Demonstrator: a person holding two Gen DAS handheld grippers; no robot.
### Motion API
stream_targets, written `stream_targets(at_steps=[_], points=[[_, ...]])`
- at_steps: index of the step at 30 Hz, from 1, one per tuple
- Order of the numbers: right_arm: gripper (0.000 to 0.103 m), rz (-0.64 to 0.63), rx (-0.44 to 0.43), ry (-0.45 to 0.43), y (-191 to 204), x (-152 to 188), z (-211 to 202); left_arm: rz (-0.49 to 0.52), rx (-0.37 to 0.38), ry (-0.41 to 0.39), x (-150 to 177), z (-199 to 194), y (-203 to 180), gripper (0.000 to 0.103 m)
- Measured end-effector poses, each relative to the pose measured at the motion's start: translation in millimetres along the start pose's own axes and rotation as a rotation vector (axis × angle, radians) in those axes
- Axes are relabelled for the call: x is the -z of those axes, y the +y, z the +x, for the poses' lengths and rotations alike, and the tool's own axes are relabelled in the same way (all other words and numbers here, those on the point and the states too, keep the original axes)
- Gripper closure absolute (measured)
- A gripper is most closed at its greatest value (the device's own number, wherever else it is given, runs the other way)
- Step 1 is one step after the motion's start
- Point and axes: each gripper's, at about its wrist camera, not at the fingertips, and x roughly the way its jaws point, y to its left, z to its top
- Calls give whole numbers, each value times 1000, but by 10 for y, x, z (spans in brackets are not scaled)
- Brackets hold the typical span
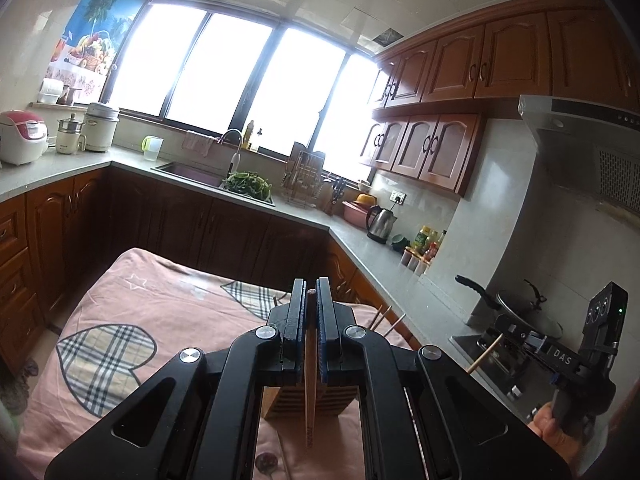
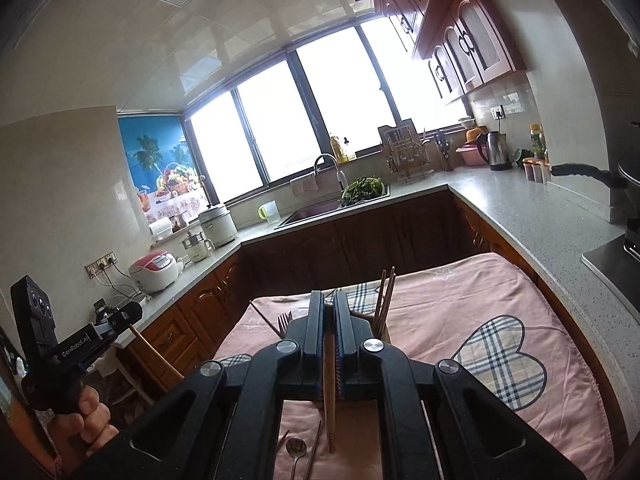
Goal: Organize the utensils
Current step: 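Lift both wooden chopsticks and carry them over the holder, then lower the chopsticks into the holder and open both tools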
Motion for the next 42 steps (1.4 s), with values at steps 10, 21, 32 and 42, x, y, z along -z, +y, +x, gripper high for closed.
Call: stream_targets(at_steps=[10,21,32,42], points=[[98,10,29,-94,-163,-495,384,-23,-10,-68,-329,649,-14,99],[98,17,49,-47,-417,-325,1036,-49,-50,7,-36,1296,179,99],[98,78,63,97,-699,151,1527,-62,-83,108,404,1566,366,98],[98,93,61,129,-722,237,1619,-59,-76,145,497,1627,377,98]])
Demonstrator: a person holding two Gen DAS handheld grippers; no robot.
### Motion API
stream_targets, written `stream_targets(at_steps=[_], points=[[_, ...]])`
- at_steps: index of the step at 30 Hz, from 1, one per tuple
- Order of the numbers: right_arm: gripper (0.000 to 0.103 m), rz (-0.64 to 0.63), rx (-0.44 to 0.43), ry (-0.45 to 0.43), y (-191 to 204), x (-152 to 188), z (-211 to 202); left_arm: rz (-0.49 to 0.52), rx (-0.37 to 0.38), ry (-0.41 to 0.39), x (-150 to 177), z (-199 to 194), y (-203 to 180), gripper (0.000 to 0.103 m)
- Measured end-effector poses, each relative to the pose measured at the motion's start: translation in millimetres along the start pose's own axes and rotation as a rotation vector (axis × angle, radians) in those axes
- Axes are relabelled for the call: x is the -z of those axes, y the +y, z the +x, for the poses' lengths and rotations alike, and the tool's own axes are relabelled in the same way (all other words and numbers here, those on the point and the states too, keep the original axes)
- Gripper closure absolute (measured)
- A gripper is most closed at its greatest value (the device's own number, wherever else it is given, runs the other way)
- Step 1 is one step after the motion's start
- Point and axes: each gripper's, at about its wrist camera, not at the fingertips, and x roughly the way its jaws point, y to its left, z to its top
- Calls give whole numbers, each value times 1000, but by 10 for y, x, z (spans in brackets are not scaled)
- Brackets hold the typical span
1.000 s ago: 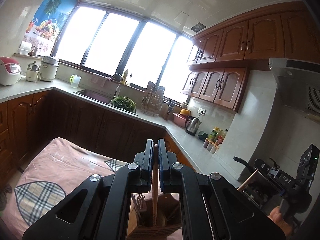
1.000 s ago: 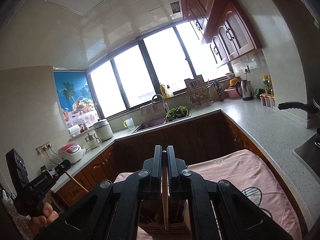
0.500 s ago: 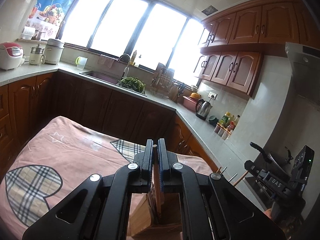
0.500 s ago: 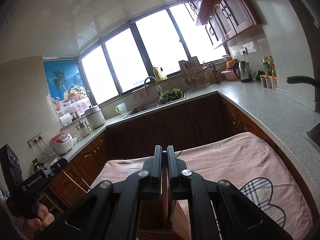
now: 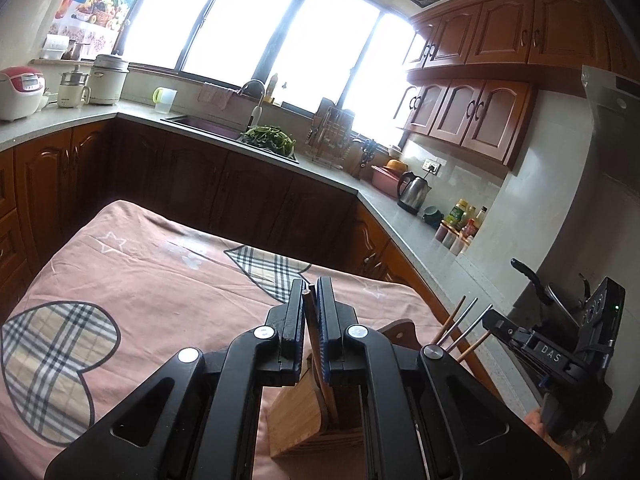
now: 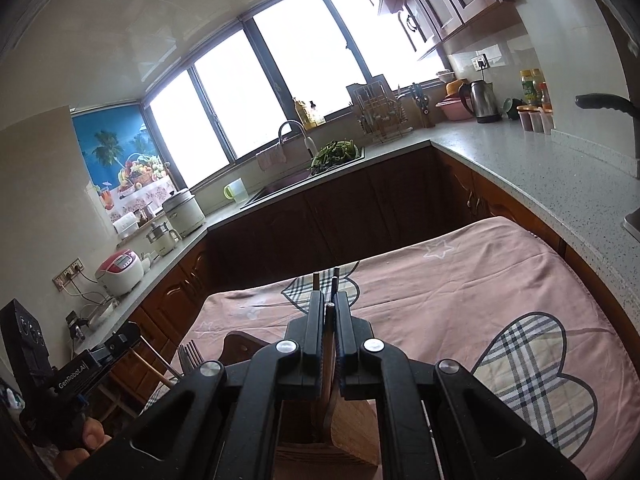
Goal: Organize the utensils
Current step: 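Lower the chopsticks into the holder and open both tools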
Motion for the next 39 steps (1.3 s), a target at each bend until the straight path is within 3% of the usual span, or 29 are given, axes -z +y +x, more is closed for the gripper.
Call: stream_targets(at_steps=[17,19,23,25,26,27,29,34,39], points=[[98,8,0,5,-12,17,58,7,0,32,-43,37,-4,98],[93,7,4,5,-14,16,55,8,-3,35,-42,41,-6,98],[92,14,3,6,-30,38,61,8,-7,43,-33,46,-16,95],[90,18,4,9,-52,41,66,6,-10,53,-24,57,-11,83],[81,25,4,9,-70,44,65,3,-14,55,-19,56,-5,77],[63,31,-3,6,-88,45,64,-1,-20,53,-16,49,1,65],[51,33,-4,-6,-98,57,40,-7,-24,45,-15,25,10,59],[51,39,-14,-2,-70,37,8,-8,-30,51,-24,13,-1,51],[38,43,-22,-8,-35,21,-35,1,-37,53,-10,-10,-20,39]])
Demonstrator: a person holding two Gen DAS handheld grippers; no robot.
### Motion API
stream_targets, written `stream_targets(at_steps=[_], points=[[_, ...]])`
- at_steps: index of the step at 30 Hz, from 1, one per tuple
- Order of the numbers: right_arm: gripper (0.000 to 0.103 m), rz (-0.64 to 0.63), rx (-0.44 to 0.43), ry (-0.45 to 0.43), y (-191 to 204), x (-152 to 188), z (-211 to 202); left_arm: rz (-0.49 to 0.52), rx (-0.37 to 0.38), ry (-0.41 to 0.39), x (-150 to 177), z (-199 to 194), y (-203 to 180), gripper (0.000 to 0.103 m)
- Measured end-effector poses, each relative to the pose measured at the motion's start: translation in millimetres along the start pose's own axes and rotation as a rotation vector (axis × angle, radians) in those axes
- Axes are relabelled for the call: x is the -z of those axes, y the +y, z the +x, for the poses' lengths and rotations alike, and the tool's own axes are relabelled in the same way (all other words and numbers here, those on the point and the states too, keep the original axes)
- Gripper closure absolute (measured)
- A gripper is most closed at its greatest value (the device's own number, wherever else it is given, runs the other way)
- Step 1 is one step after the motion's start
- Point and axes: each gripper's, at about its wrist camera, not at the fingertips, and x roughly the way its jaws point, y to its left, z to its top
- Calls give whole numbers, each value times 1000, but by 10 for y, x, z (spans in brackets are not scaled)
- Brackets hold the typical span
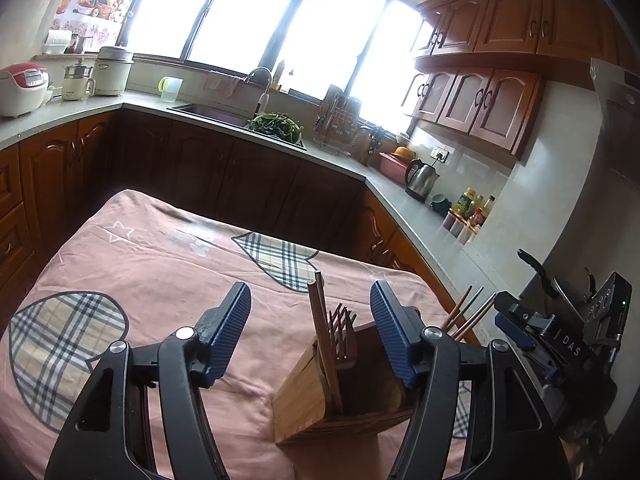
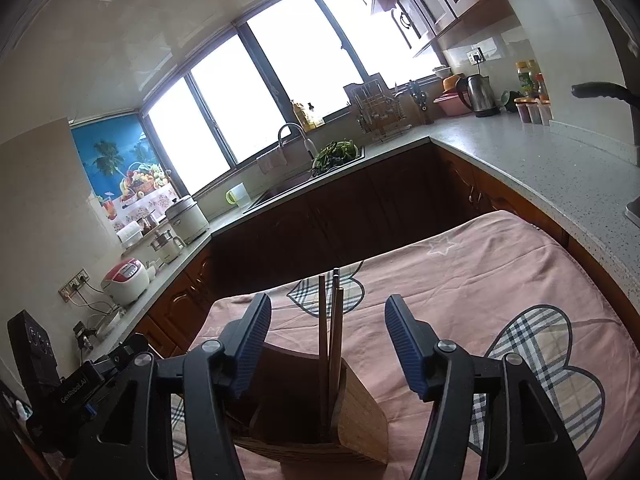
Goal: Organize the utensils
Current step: 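Withdraw both open tools from the holder back over the cloth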
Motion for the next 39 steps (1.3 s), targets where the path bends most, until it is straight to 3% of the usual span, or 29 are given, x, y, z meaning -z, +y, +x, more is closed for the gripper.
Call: stream_targets(at_steps=[2,7,9,12,21,39], points=[[35,2,-7,3,4,9,-12,5,-2,6,13,-4,-8,37],[25,1,-25,10,43,39,-54,-1,-31,11,40,-70,-4,6],[15,7,-39,14,57,56,-92,-10,-43,2,69,-147,16,0],[1,18,-64,5,72,108,-205,-9,-47,13,145,-244,48,0],[1,22,-92,-4,127,307,-609,-48,-41,48,387,-640,172,0],[1,-22,-125,-13,408,931,-1631,73,-110,48,954,-1656,77,0]])
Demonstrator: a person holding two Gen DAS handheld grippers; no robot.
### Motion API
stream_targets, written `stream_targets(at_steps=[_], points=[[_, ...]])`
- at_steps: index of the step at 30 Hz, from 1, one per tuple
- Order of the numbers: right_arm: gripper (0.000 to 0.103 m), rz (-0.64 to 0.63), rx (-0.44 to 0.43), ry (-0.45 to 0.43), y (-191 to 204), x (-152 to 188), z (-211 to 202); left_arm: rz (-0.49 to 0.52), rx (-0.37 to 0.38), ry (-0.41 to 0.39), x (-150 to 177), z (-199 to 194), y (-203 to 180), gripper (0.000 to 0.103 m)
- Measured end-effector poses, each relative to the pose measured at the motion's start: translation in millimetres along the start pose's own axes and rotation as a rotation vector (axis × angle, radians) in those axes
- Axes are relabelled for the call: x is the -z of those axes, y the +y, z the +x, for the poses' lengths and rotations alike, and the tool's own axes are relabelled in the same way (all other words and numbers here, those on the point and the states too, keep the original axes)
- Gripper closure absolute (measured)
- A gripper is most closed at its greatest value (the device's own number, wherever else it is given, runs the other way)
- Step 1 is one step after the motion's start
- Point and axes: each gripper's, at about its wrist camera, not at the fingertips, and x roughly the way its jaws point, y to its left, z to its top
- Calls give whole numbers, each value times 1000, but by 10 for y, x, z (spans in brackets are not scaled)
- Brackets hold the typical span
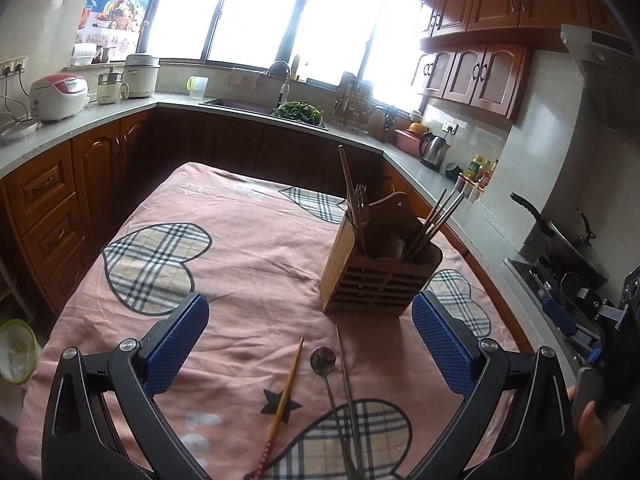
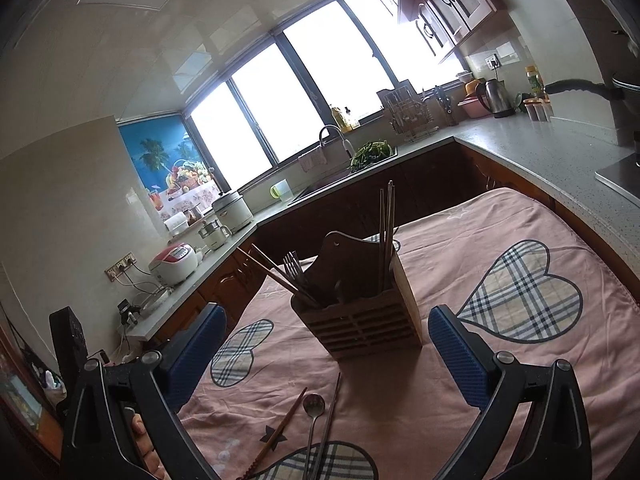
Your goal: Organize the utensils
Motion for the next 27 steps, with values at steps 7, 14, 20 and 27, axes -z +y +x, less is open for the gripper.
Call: stream_targets(at_steps=[7,14,20,27], points=[[1,-58,43,11,118,355,-391,18,-19,-4,303,-409,5,0],[0,-142,136,-17,152,818,-726,92,-70,-19,651,-652,-43,0],[0,-194,193,-29,185,1035,-869,190,-110,-39,964,-808,-170,0],[0,-274,217,-64,358,1160,-979,216,-162,-74,1125,-970,-239,0]])
